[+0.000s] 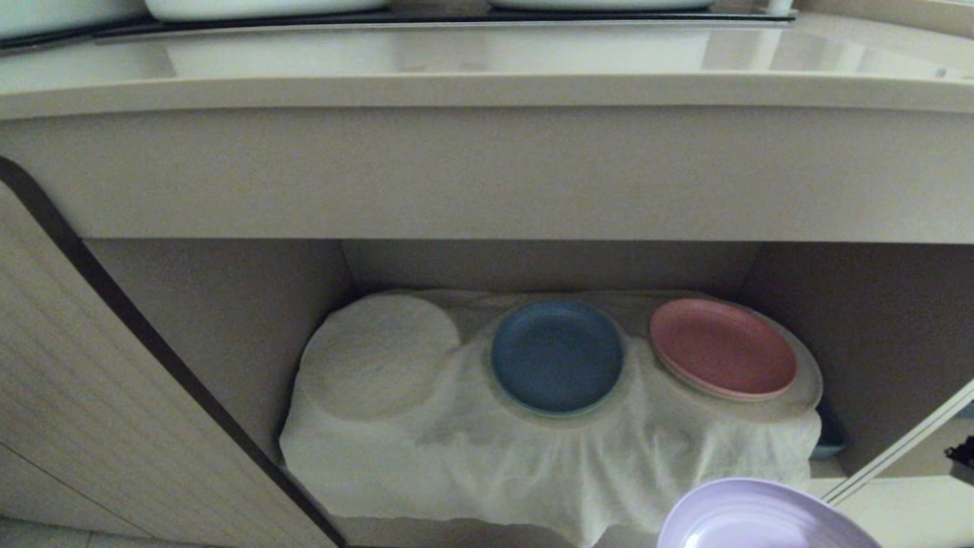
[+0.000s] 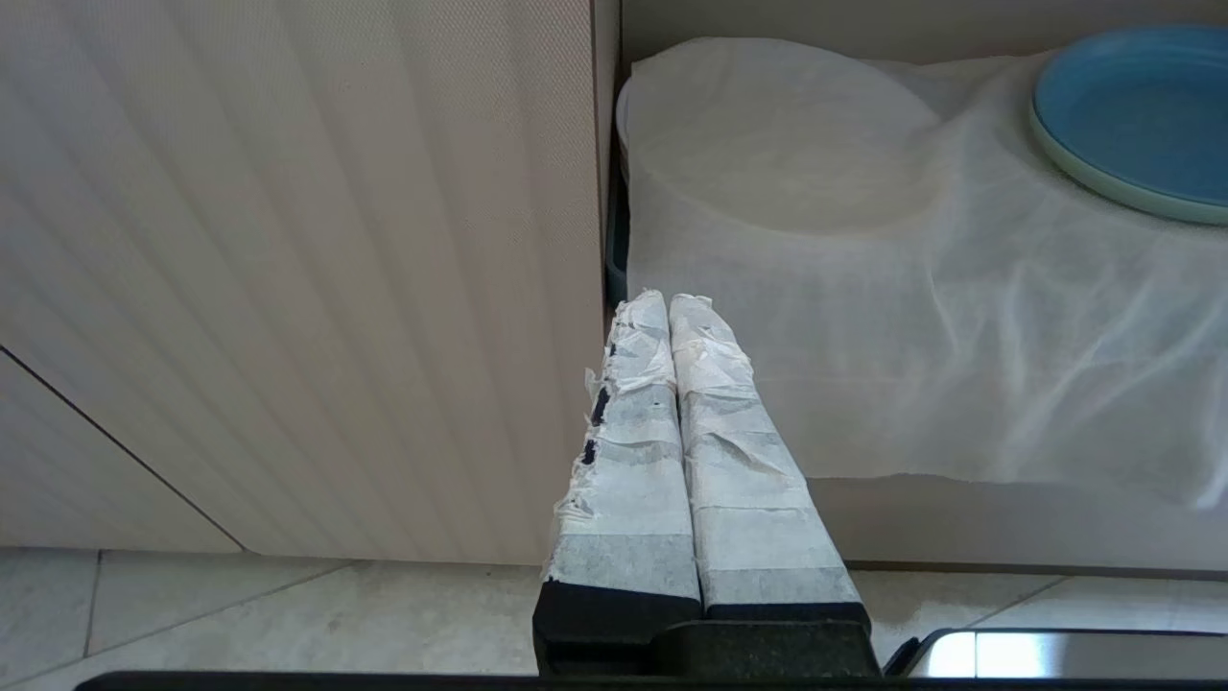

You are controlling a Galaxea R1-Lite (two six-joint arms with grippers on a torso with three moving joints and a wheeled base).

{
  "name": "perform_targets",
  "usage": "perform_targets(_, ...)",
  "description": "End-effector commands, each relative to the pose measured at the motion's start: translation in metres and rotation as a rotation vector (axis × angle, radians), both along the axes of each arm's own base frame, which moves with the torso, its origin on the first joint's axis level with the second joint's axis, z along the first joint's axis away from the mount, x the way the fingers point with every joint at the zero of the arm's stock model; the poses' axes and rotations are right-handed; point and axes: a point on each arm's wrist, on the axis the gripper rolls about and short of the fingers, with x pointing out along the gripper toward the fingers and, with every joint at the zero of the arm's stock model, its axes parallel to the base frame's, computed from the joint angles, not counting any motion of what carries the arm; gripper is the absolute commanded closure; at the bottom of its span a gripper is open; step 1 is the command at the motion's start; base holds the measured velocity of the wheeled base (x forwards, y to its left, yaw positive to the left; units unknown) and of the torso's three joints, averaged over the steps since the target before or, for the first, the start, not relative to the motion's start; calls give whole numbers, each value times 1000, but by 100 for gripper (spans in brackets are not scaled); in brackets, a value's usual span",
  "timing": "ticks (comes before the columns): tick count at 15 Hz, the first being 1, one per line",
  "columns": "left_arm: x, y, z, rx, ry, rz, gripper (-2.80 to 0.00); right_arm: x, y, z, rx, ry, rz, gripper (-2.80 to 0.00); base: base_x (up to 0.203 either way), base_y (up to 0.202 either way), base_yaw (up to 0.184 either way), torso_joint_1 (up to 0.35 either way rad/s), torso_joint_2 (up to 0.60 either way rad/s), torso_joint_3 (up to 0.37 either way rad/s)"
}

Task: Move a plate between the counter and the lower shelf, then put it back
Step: Put the plate in the cupboard

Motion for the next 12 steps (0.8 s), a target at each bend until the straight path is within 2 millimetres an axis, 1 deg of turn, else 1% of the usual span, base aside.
perform_targets(1, 0, 0, 0, -1, 0, 0, 0, 0, 0, 0, 1, 5, -2, 0, 0, 0, 0, 0, 0, 0)
perform_targets(12, 0, 0, 0, -1, 0, 0, 0, 0, 0, 1, 3, 0, -2, 0, 0, 0, 0, 0, 0, 0)
